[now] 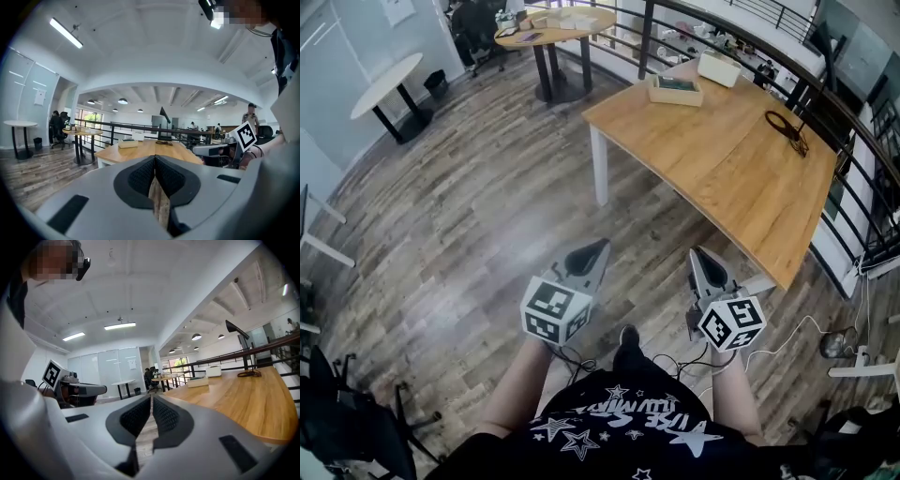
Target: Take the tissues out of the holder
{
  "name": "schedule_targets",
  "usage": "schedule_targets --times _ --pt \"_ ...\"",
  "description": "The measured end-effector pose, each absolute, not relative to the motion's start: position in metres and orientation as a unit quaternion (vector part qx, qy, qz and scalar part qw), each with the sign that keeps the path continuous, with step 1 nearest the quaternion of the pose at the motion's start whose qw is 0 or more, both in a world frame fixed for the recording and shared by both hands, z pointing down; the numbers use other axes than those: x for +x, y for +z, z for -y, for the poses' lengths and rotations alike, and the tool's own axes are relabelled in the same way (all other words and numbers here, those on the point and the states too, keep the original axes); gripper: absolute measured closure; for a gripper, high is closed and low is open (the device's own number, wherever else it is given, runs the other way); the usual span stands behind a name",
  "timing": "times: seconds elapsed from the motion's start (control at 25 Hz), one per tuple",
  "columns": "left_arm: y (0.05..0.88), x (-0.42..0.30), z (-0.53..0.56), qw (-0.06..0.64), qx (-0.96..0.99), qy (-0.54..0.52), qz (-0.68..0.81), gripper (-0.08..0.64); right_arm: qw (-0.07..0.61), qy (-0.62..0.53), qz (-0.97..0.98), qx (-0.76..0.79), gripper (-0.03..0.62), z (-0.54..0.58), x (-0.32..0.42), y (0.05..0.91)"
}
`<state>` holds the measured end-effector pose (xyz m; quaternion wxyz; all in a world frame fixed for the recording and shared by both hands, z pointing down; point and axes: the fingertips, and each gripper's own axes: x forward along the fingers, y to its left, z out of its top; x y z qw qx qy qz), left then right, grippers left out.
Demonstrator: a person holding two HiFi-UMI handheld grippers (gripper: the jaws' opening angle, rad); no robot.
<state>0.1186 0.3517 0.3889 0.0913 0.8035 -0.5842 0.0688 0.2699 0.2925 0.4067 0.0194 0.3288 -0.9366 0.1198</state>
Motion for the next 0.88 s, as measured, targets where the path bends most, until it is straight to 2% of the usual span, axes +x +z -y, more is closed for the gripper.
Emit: schedule_targets --times 0.56,0.88 --pt "0.386 0.132 -0.249 0.085 0.786 0.078 0.608 0.548 0.013 0.129 0.947 0.295 0.568 -0.179 0.275 0.411" --pt "0.379 0.124 -0.232 0.097 0.754 0.052 0.648 0.546 0.003 0.140 0.950 0.278 0.568 -0.146 0.281 0.407"
